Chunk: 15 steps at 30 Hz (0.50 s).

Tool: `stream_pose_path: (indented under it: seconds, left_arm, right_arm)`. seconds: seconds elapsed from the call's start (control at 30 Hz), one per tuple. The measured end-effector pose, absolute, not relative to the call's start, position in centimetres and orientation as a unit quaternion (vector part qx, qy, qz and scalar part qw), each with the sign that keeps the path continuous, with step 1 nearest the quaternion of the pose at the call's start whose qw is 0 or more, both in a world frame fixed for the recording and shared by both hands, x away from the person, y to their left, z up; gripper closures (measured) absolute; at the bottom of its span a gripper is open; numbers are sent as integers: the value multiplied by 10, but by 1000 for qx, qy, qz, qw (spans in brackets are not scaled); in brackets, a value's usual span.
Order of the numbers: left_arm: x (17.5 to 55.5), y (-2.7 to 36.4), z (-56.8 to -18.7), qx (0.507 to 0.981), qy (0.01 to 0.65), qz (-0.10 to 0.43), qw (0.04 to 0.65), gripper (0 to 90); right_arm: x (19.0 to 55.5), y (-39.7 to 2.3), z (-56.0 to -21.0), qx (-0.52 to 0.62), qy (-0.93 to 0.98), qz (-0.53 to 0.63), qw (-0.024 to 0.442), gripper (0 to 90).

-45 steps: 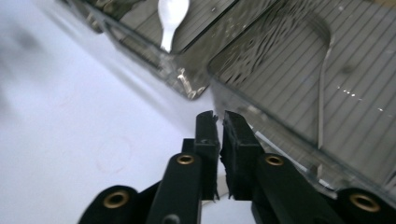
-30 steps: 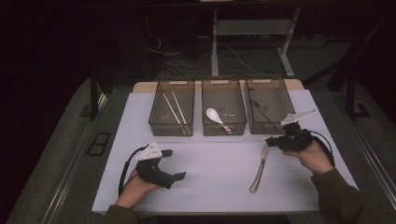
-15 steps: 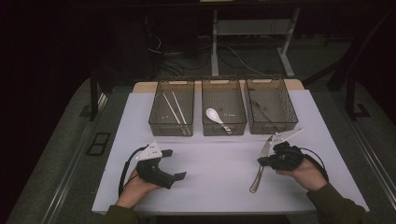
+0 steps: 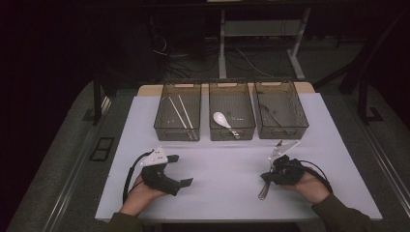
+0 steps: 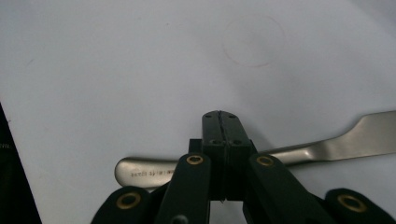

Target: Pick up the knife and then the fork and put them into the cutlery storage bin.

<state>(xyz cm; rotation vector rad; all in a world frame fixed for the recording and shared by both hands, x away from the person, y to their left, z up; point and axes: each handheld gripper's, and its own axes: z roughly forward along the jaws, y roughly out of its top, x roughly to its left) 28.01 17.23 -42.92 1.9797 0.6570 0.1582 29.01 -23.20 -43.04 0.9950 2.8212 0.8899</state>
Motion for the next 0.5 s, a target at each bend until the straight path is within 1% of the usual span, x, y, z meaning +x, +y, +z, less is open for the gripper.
stream_pose_path:
  seconds: [0.5]
  left_arm:
    - [280,173,-429,818,272,65,502,0]
  right_arm:
    - [284,-234,-431,325,908,264,15,896]
